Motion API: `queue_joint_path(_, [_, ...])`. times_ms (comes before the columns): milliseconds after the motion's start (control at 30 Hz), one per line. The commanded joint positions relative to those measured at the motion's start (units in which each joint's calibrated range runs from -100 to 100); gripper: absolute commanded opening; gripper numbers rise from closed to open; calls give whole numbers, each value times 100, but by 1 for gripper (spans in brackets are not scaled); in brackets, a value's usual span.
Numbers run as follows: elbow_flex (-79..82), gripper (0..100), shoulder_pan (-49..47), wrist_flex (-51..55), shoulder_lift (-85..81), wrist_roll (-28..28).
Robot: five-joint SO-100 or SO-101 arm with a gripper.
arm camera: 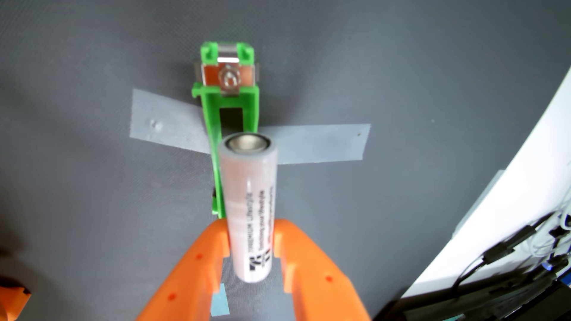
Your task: Insert Battery
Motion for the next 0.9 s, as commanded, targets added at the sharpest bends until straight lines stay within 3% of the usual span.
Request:
queue_joint_path(0, [-157, 1, 47, 31, -7, -11])
queue_joint_path(867, [131, 1, 47, -62, 1, -1])
